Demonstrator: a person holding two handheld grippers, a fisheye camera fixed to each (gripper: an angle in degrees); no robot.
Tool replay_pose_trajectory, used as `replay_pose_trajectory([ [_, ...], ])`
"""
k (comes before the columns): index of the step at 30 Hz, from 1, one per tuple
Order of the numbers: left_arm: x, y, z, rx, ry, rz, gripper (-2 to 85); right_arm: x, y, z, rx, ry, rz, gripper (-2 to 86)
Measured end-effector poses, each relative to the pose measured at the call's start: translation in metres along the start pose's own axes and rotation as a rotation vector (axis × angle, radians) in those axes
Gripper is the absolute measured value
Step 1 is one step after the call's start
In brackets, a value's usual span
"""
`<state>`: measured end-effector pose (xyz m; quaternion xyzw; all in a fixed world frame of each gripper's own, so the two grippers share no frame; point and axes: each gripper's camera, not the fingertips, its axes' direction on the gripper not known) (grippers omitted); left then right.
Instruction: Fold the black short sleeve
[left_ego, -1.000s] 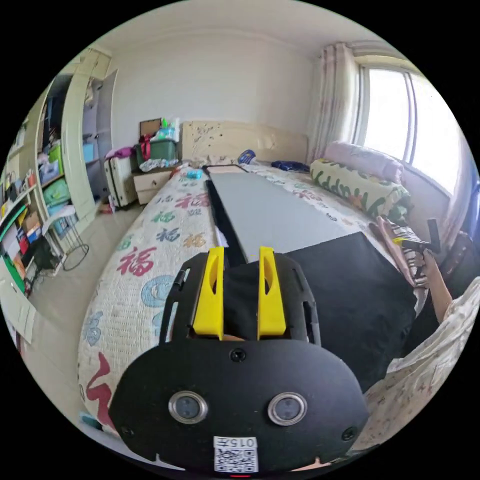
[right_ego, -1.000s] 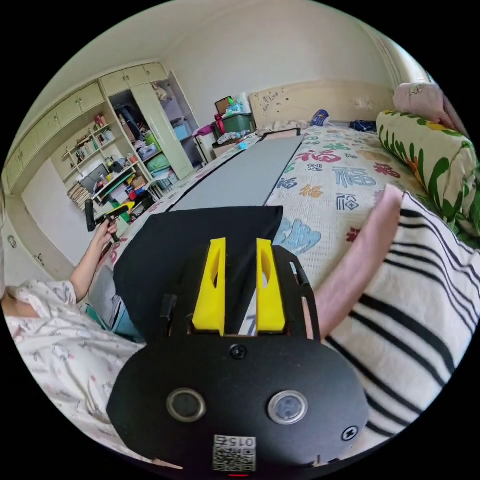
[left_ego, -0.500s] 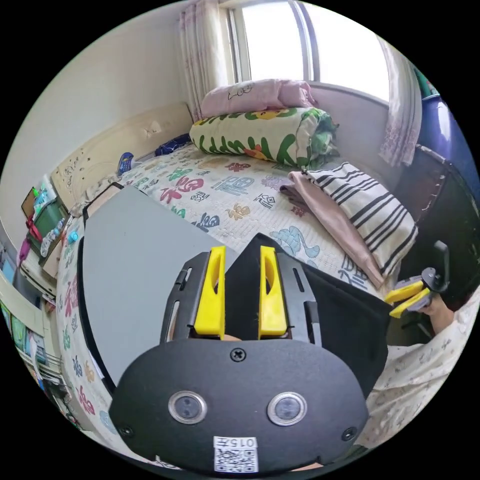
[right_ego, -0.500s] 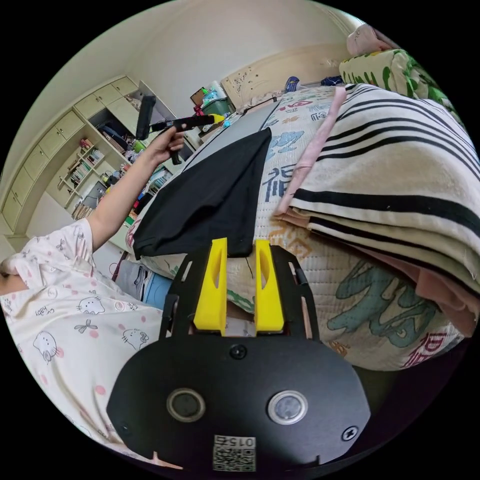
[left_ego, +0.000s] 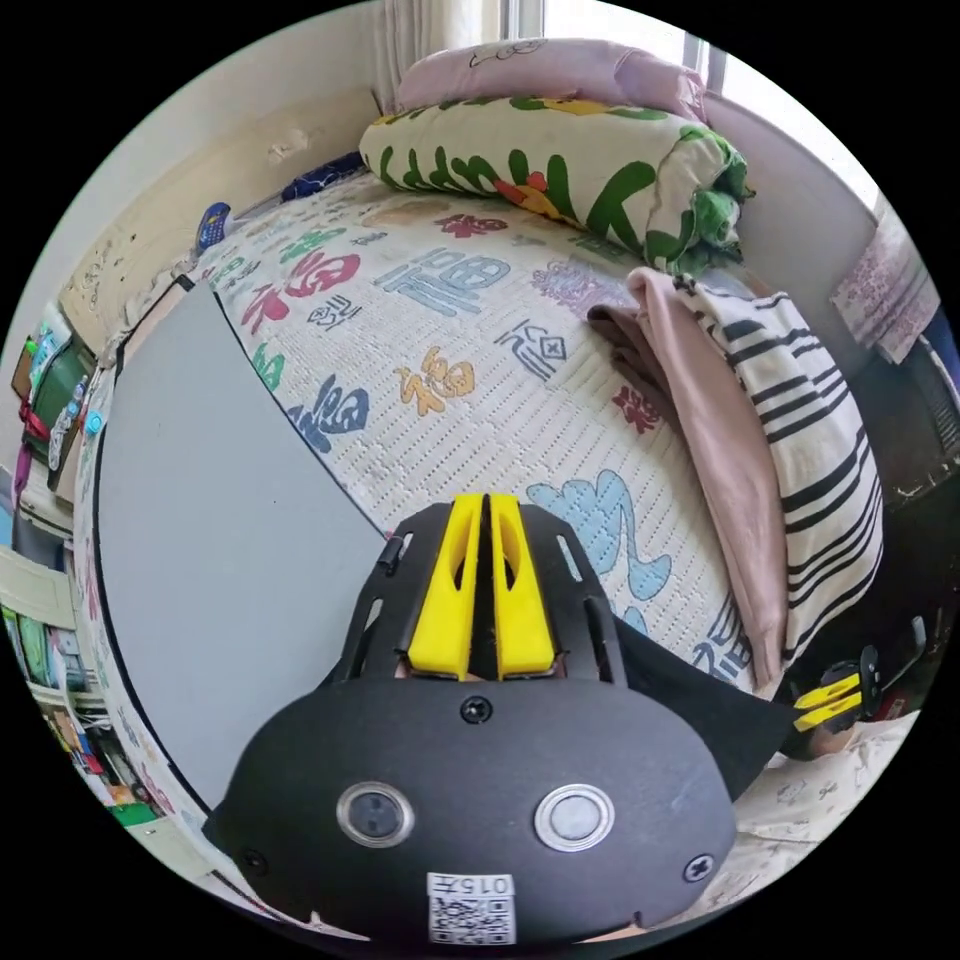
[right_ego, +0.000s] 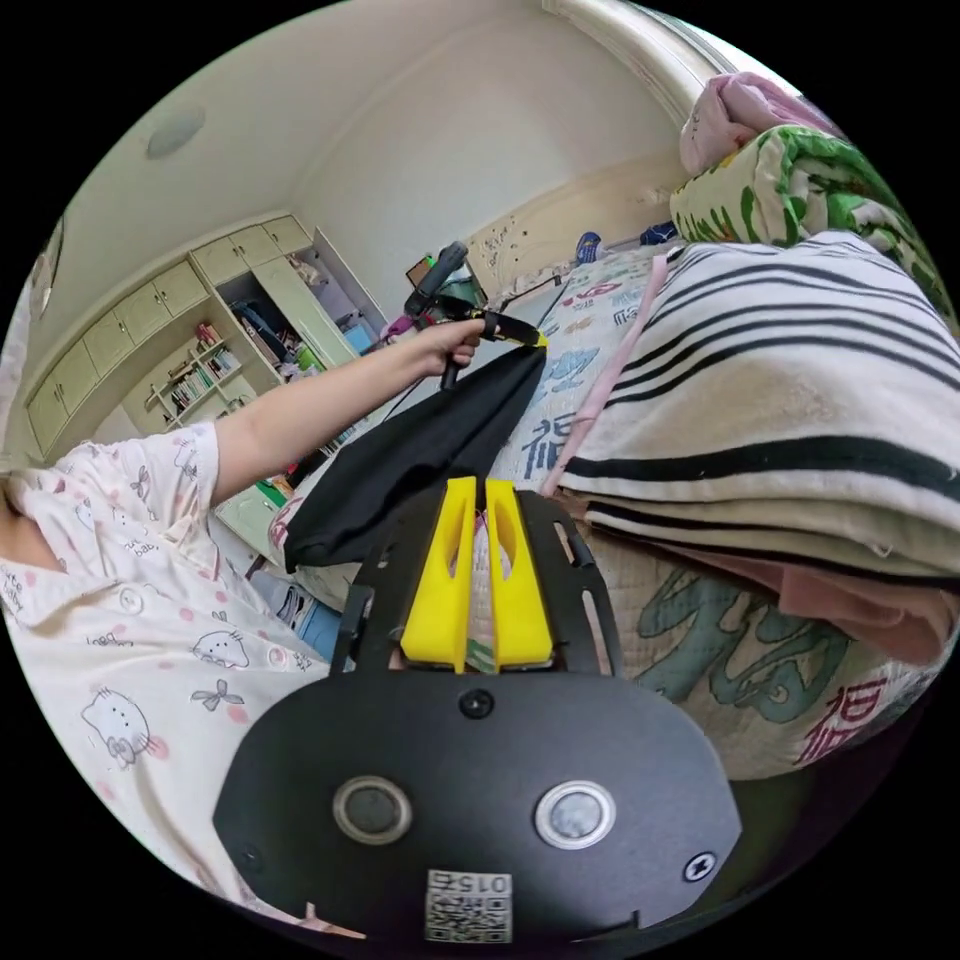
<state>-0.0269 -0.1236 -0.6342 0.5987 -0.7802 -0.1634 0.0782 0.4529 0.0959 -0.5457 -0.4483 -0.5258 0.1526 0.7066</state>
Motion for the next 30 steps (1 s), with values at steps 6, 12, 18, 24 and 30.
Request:
replay_pose_trajectory([
  [6,-0.022,0.020,-0.105,0.442,0.199,-0.054,0.5,-0.001,-0.018,-0.132,0.299,0.189,-0.096,0.5],
  [12,-0.094,0.101,-0.207,0.729,0.497,-0.057,0.3,-0.060,-0.027,-0.168,0.225,-0.197,-0.474,0.5],
  [18,-0.219,0.285,-0.248,0.753,0.482,-0.052,-0.2,-0.103,-0.012,-0.045,-0.071,-0.564,-0.668,0.5],
  [24,-0.360,0.501,-0.188,0.583,0.280,-0.440,0.1,-0.125,0.044,0.141,-0.471,-0.624,-0.679,0.6],
  [30,-0.384,0.601,-0.171,0.548,0.289,-0.601,9.8,-0.089,0.081,0.172,-0.566,-0.580,-0.634,0.8],
])
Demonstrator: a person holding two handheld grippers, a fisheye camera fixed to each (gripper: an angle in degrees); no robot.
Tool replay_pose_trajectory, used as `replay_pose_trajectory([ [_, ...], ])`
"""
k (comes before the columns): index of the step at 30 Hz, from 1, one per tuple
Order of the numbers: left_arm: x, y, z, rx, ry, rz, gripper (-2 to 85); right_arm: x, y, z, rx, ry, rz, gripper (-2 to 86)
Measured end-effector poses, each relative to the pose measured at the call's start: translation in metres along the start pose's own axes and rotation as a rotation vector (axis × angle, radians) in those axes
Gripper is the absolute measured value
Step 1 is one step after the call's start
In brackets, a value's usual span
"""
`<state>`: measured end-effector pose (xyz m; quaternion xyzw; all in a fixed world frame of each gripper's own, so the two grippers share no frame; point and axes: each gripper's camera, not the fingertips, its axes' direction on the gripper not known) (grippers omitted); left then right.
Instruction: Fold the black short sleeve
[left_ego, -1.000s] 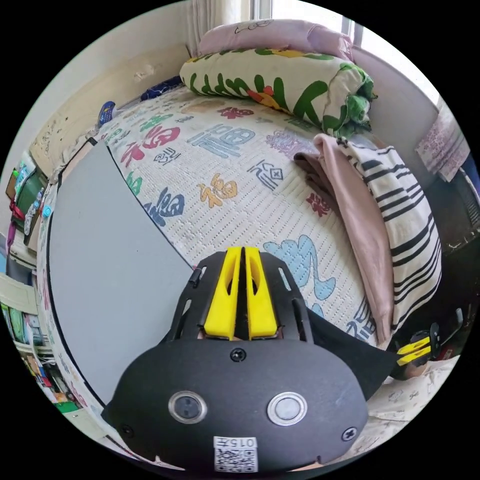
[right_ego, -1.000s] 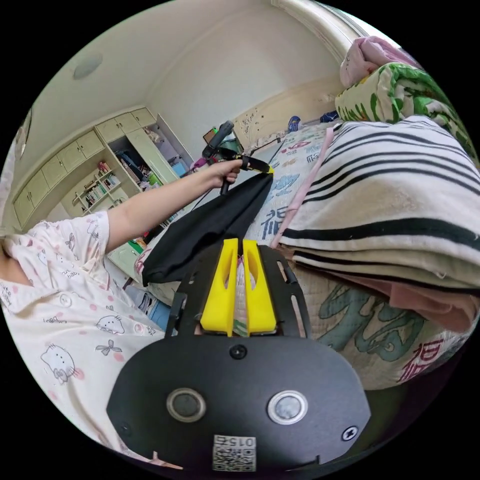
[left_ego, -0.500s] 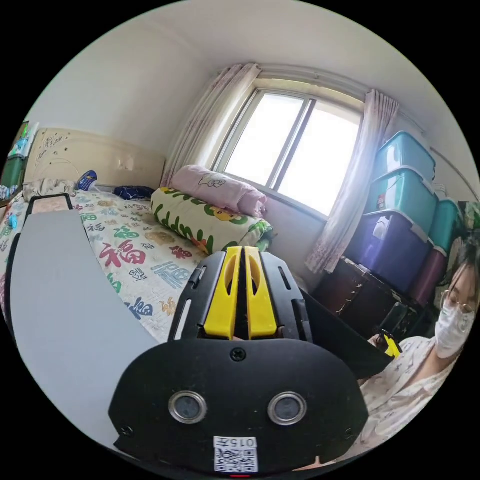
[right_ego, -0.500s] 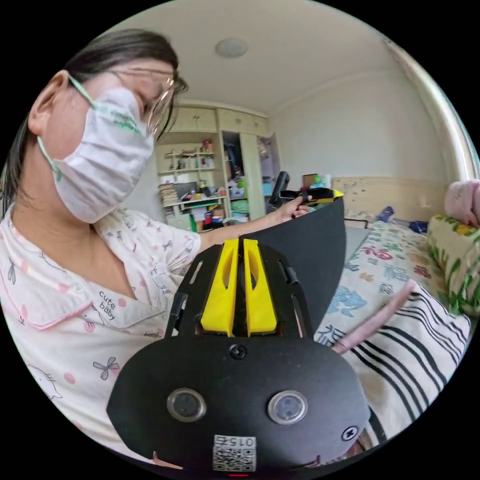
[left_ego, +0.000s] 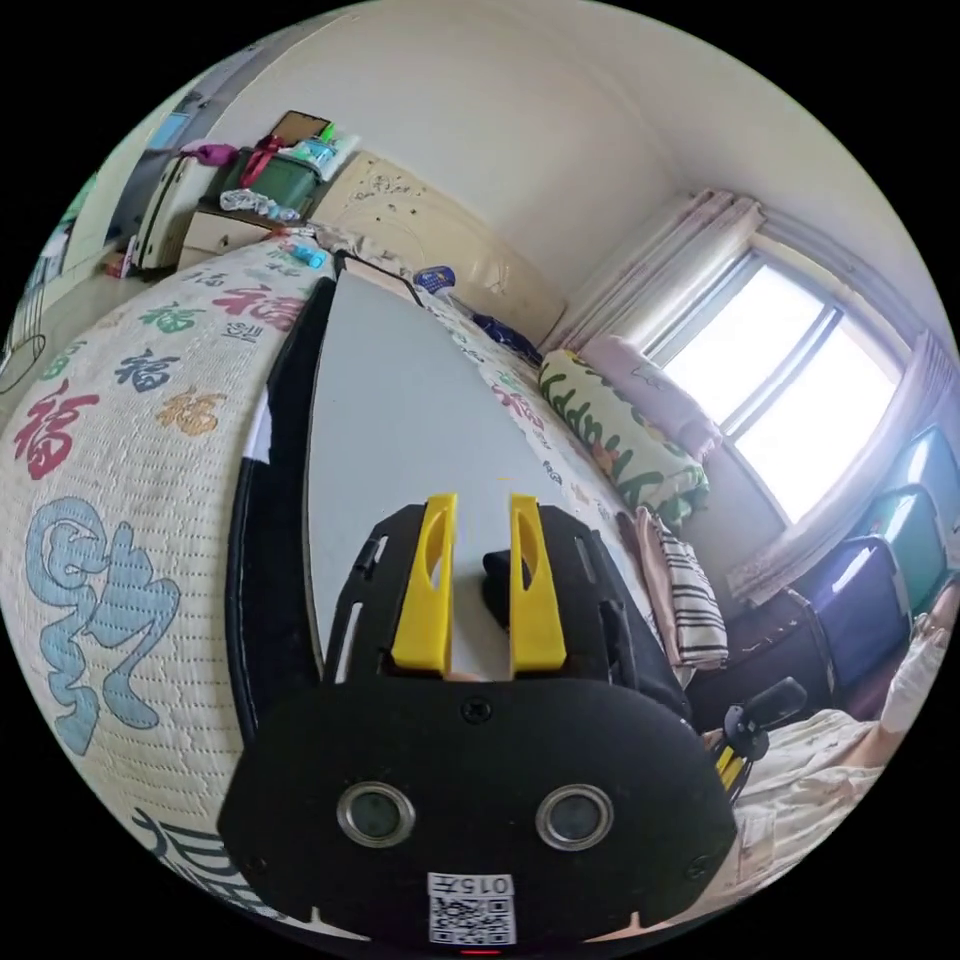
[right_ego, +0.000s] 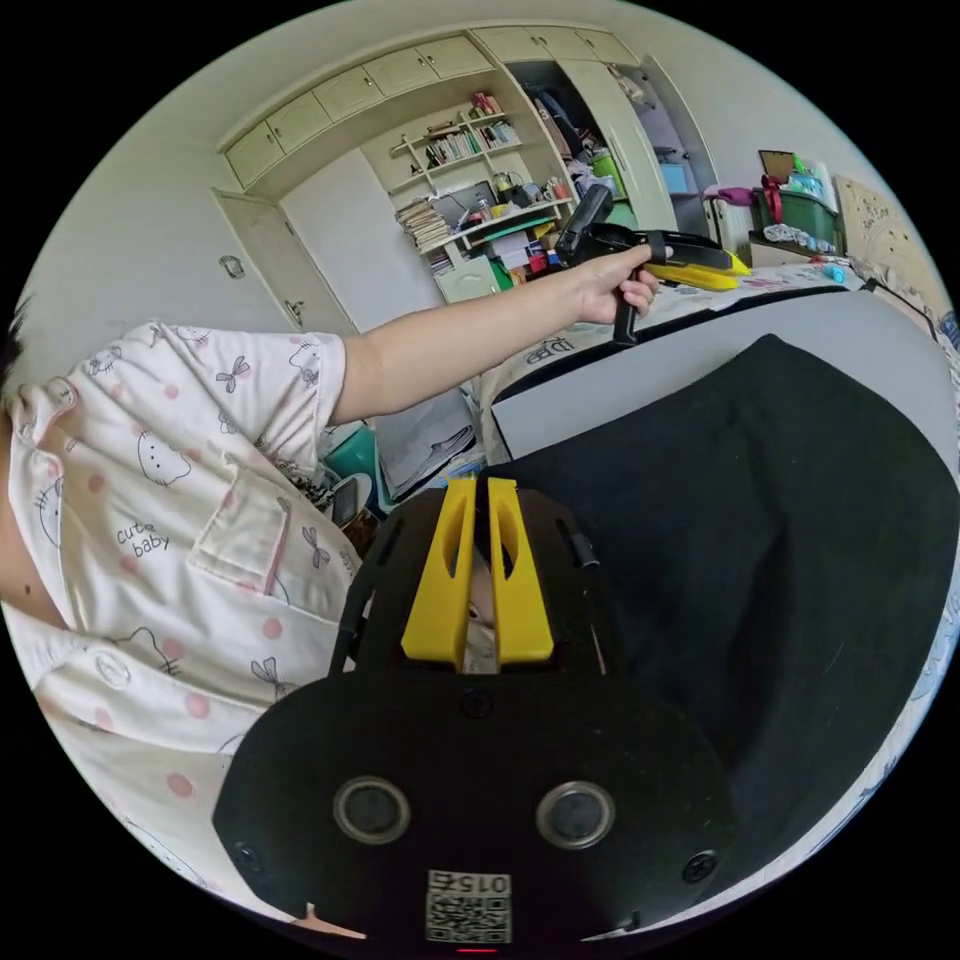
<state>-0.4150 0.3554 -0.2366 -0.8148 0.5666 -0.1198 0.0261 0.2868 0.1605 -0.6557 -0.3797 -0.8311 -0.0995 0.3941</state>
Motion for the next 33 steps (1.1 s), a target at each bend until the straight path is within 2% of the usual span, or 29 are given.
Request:
replay_pose_trajectory([
  [3,0.032,0.005,0.036,-0.142,-0.008,0.055,12.7,0.011,0.020,-0.005,0.012,0.002,0.023,1.0],
  [6,0.074,0.007,0.081,-0.293,-0.049,0.131,9.8,0.014,0.042,-0.008,0.006,0.055,0.001,1.3],
  [10,0.121,0.010,0.085,-0.294,-0.187,0.202,10.0,0.022,0.065,-0.011,0.024,0.086,-0.006,2.4],
  [14,0.175,0.027,0.048,-0.252,-0.280,0.248,10.5,0.034,0.086,0.006,-0.046,0.155,-0.038,6.1],
  [18,0.259,0.092,-0.029,-0.204,-0.265,0.430,10.8,0.031,0.148,-0.088,0.183,0.118,-0.191,7.1],
  [22,0.335,0.198,-0.079,-0.214,-0.204,0.638,11.6,0.051,0.218,-0.174,0.258,0.219,-0.150,8.7],
  [24,0.376,0.276,-0.106,-0.159,-0.113,0.751,11.6,0.063,0.262,-0.200,0.227,0.377,-0.104,9.8],
  [27,0.397,0.337,-0.114,-0.131,-0.085,0.716,11.8,0.081,0.298,-0.197,0.105,0.588,-0.060,11.2],
  [31,0.412,0.363,-0.094,-0.201,-0.130,0.624,13.0,0.107,0.319,-0.170,-0.078,0.672,-0.111,11.6],
  [33,0.427,0.376,-0.085,-0.193,-0.165,0.623,10.4,0.137,0.326,-0.152,-0.185,0.678,-0.112,9.7],
])
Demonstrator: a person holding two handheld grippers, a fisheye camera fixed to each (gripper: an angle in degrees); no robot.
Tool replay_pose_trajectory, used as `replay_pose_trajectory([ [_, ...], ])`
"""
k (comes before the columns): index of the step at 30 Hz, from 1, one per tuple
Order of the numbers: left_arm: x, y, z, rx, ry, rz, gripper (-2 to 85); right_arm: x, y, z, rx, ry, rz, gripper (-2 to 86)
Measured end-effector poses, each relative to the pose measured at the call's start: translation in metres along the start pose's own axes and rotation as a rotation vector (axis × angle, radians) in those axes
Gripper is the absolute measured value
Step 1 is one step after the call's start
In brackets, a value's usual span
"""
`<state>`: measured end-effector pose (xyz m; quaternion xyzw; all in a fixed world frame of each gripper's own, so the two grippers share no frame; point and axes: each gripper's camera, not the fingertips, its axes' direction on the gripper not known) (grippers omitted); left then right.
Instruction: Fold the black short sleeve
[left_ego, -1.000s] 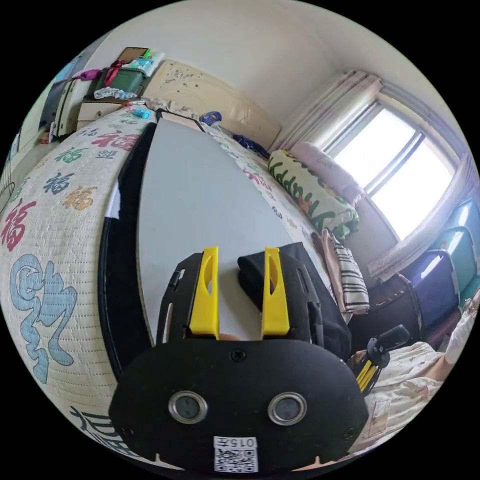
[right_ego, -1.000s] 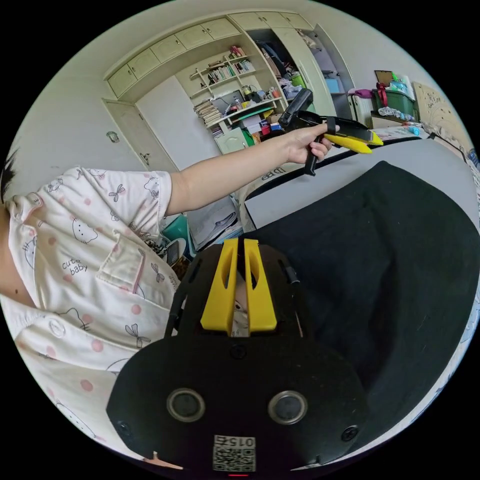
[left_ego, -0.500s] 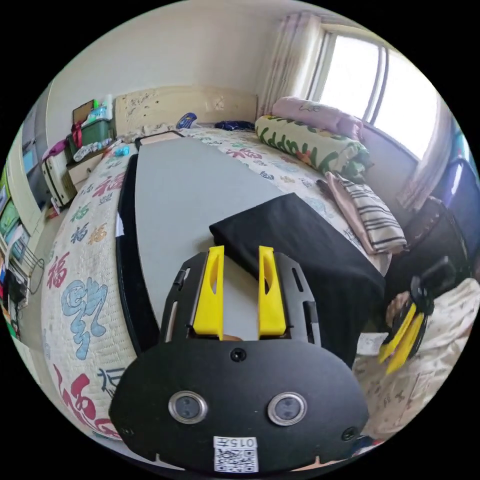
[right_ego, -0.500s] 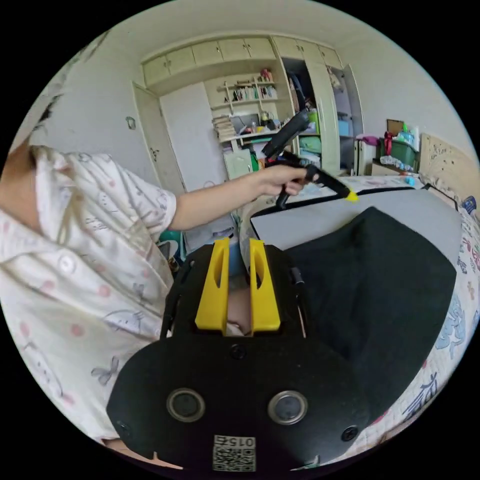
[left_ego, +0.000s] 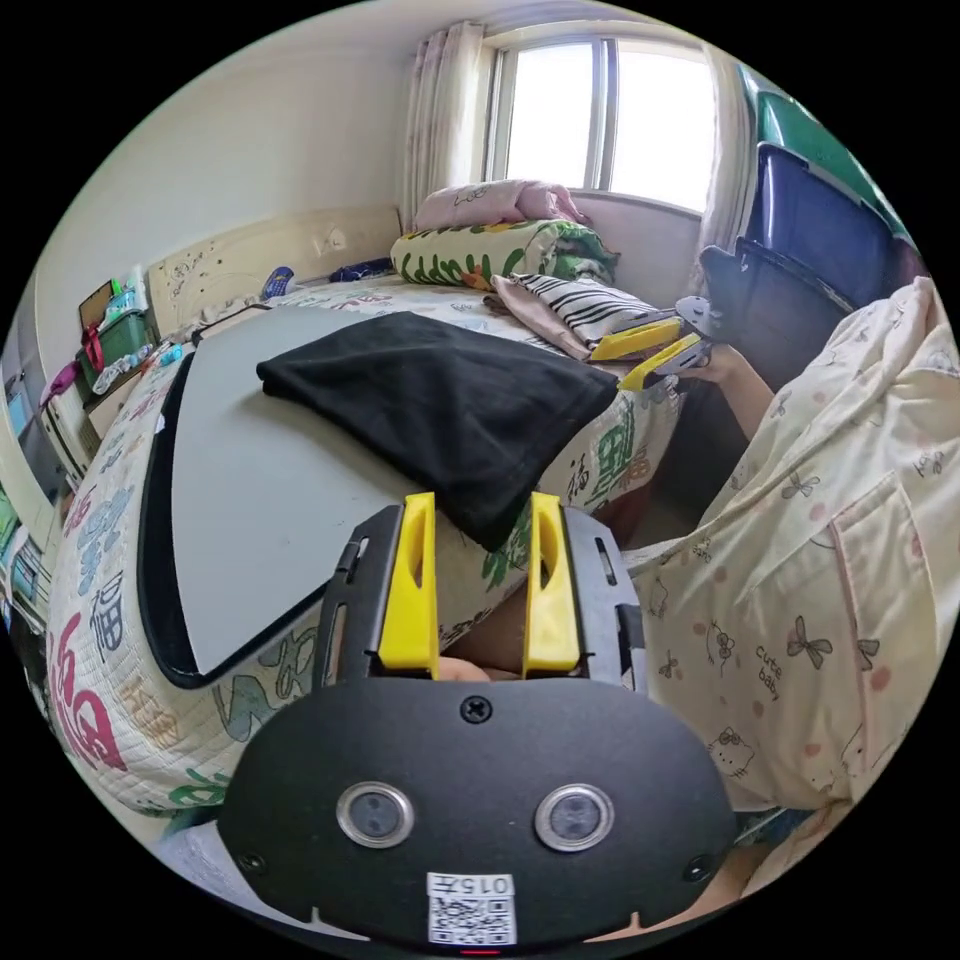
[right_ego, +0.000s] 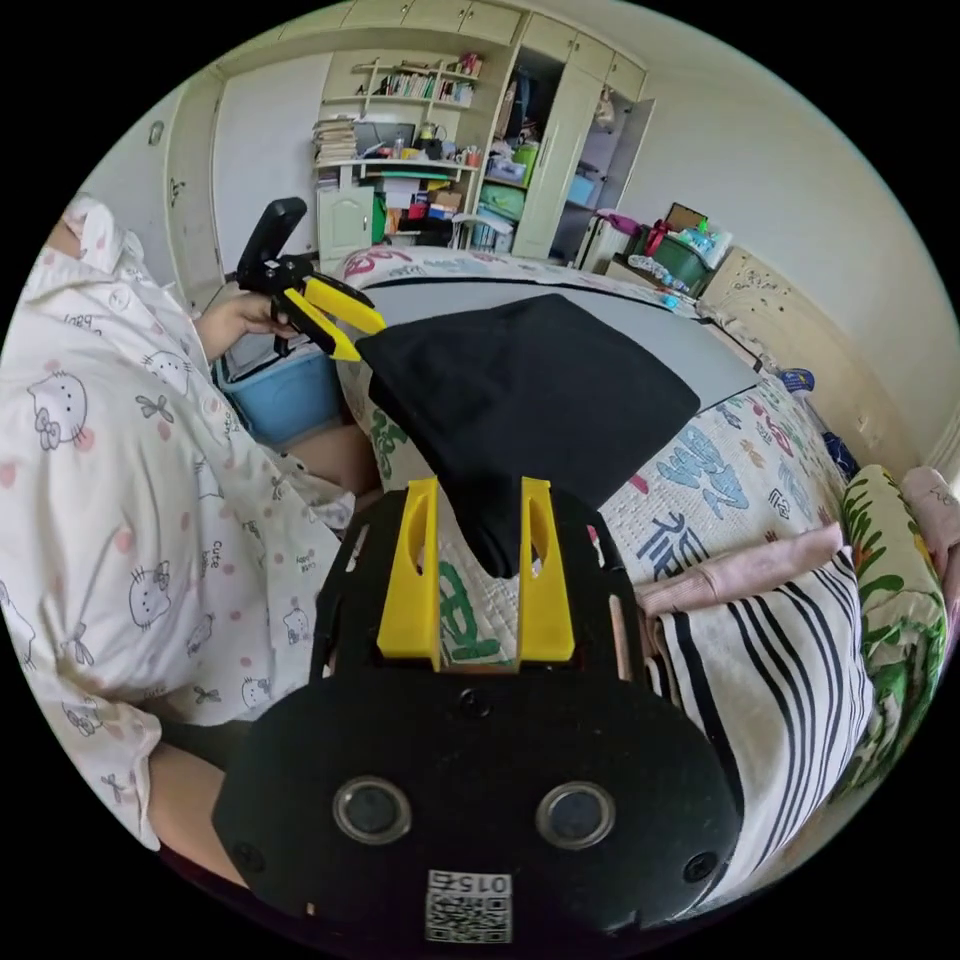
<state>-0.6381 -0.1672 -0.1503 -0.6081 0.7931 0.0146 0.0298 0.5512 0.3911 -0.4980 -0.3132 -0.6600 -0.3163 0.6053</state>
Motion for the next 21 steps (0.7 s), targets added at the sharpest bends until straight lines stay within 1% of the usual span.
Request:
replay_pose_trajectory([
  [1,0.004,0.000,-0.001,0.007,-0.024,-0.008,8.7,0.003,0.002,0.009,-0.031,0.014,-0.005,7.8],
  [2,0.010,0.000,-0.003,0.015,-0.059,-0.029,5.3,0.009,0.007,0.025,-0.075,0.044,-0.011,4.2],
  [4,0.017,0.003,-0.011,0.046,-0.054,-0.059,3.6,0.018,0.017,0.035,-0.074,0.048,-0.004,0.5],
  [5,0.022,0.005,-0.020,0.073,-0.022,-0.065,3.1,0.025,0.027,0.034,-0.054,0.043,0.017,-0.1],
  [7,0.034,0.006,-0.027,0.065,-0.003,-0.063,2.5,0.037,0.045,0.032,-0.040,0.010,0.037,-0.6],
  [10,0.058,0.006,-0.009,-0.014,-0.021,-0.030,2.4,0.058,0.066,0.049,-0.097,0.012,0.058,-0.8],
  [11,0.064,0.008,0.003,-0.052,-0.054,-0.039,2.6,0.065,0.069,0.052,-0.094,0.005,0.050,-0.8],
  [14,0.068,0.015,0.006,-0.083,-0.058,-0.070,3.6,0.081,0.070,0.036,-0.008,0.024,0.036,-0.7],
  [16,0.063,0.021,-0.009,-0.055,-0.029,-0.103,4.7,0.090,0.060,0.033,0.006,0.096,-0.006,-0.6],
  [18,0.052,0.027,-0.039,0.033,0.009,-0.163,6.3,0.104,0.029,0.059,-0.070,0.272,-0.074,-0.6],
  [19,0.050,0.028,-0.047,0.063,0.015,-0.176,6.4,0.108,0.019,0.071,-0.095,0.317,-0.087,-0.7],
  [20,0.047,0.027,-0.060,0.122,0.020,-0.190,6.6,0.120,-0.001,0.101,-0.144,0.420,-0.104,-0.9],
  [21,0.046,0.025,-0.067,0.170,0.003,-0.207,6.4,0.135,-0.022,0.134,-0.171,0.568,-0.098,-0.9],
])
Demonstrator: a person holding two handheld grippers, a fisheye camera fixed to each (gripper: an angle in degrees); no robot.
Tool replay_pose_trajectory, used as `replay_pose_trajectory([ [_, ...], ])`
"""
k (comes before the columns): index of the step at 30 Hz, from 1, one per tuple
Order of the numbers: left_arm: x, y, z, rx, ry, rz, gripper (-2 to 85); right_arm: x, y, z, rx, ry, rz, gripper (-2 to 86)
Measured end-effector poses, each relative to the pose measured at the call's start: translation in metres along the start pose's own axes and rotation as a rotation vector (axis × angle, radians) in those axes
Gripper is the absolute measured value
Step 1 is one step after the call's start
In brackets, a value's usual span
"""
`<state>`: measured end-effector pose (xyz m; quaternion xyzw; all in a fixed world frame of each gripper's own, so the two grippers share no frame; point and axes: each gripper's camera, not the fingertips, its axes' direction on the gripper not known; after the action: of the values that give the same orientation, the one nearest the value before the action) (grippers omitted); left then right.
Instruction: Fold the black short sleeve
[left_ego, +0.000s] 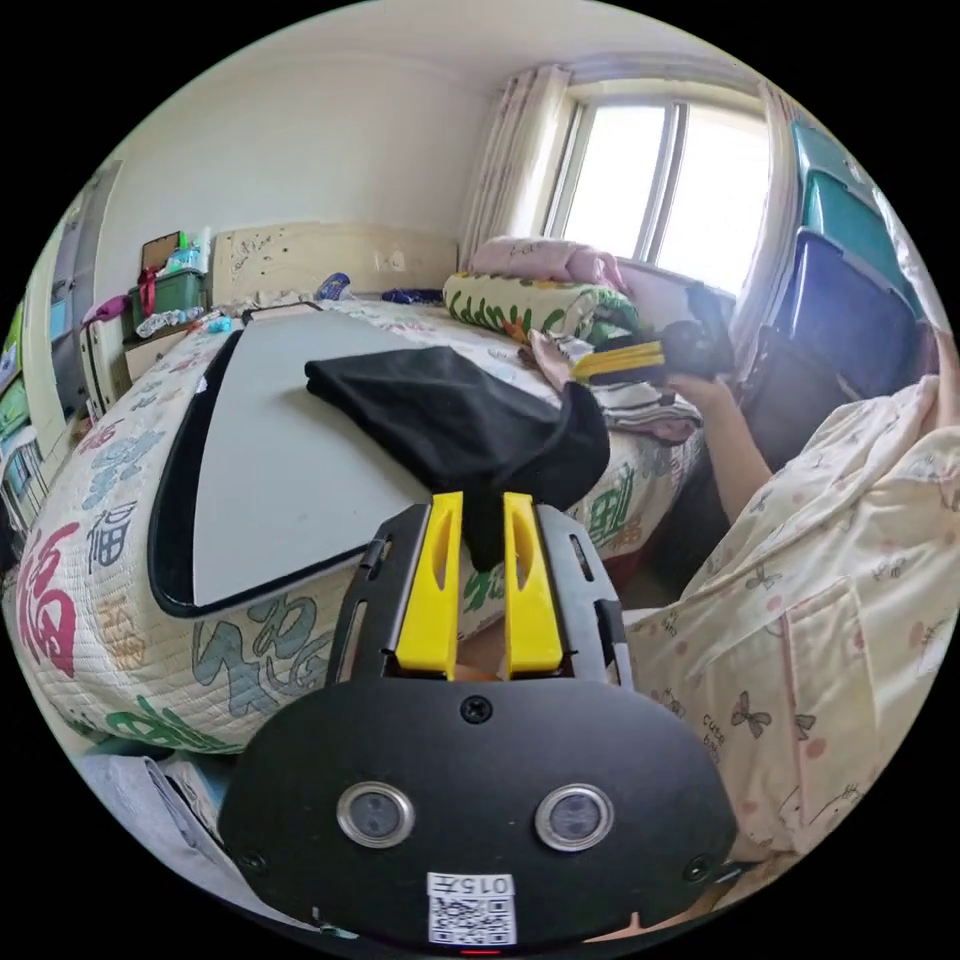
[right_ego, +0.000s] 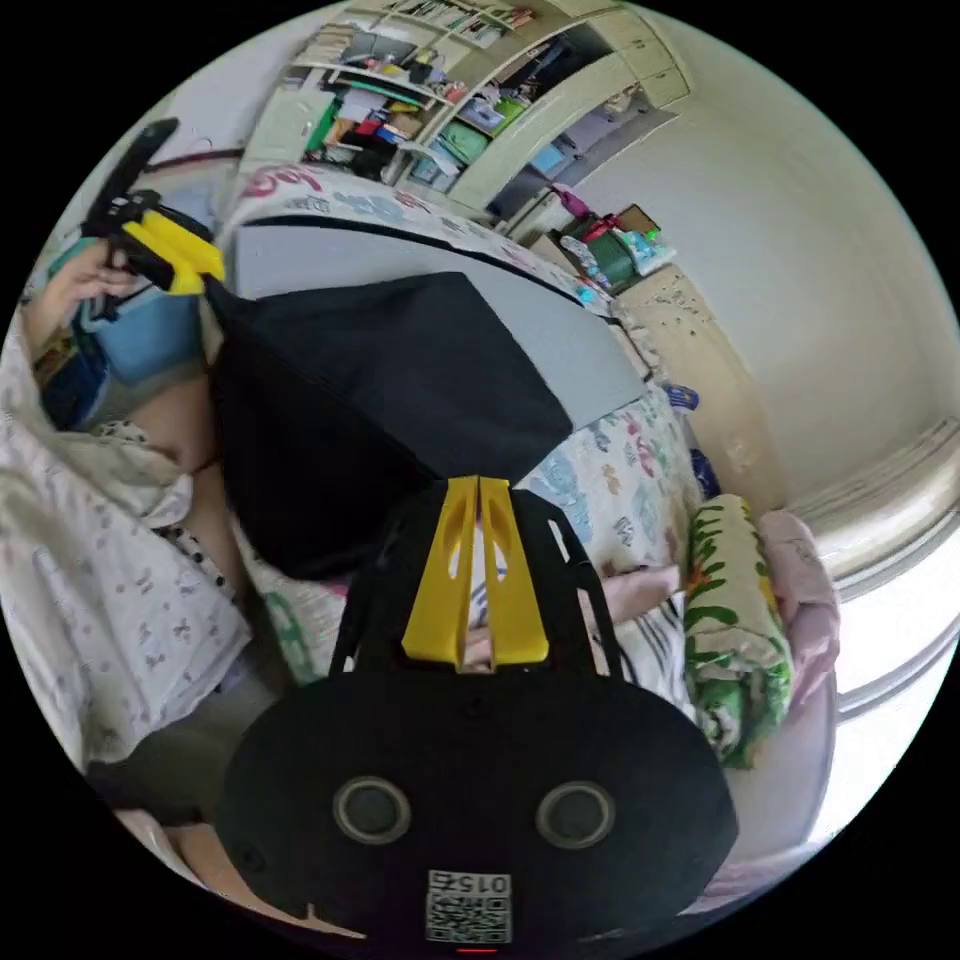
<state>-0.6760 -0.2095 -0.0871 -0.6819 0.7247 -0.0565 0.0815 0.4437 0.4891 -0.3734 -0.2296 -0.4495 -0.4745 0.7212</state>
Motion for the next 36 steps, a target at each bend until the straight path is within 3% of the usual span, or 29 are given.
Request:
replay_pose_trajectory([
  [3,0.006,-0.006,0.007,0.057,-0.047,-0.036,6.3,-0.008,-0.057,0.099,-0.042,0.368,0.020,-1.0],
  [8,0.010,0.000,0.024,0.031,-0.022,-0.072,7.2,-0.037,-0.100,0.245,-0.232,0.509,-0.130,-1.0],
  [11,0.005,0.018,0.027,-0.002,-0.012,-0.093,7.6,-0.064,-0.088,0.314,-0.303,0.837,-0.259,-1.0],
  [36,-0.020,0.039,0.042,0.025,0.041,-0.177,7.1,0.040,0.023,0.391,-0.316,0.834,-0.256,-1.0],
])
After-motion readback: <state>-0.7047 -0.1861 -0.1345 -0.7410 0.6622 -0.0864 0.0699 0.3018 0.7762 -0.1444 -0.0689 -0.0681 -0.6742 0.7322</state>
